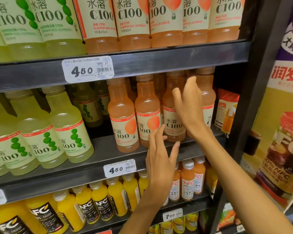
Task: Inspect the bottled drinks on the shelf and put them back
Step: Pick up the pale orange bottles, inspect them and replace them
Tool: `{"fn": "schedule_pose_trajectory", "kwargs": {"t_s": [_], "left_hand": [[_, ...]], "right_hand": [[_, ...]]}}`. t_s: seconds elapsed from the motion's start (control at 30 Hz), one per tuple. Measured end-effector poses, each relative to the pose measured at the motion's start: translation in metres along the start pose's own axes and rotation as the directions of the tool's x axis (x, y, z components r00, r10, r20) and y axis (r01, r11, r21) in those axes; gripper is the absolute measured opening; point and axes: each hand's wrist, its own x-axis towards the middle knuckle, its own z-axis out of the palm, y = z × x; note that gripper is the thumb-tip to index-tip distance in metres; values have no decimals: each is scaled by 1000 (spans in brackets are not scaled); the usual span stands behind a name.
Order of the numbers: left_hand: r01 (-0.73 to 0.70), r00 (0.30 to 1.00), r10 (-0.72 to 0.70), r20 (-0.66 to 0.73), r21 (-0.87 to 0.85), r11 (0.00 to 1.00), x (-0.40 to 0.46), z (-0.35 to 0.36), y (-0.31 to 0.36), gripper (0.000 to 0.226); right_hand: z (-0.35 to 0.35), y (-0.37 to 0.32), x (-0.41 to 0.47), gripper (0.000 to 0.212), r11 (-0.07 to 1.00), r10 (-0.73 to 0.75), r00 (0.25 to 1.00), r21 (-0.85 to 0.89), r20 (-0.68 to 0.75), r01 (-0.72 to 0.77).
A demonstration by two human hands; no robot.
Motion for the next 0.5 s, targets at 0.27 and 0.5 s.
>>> {"fn": "schedule_pose_trajectory", "kwargs": {"t_s": [0.27,0.5], "left_hand": [[122,975,-75,209,-222,967,0,-15,-5,75],[338,896,-149,418,-427,839,-8,-37,2,68]], "right_hand": [[-23,-12,-17,34,943,-8,1000,334,26,-1],[-38,-25,-34,38,753,185,953,588,242,-296]]}}
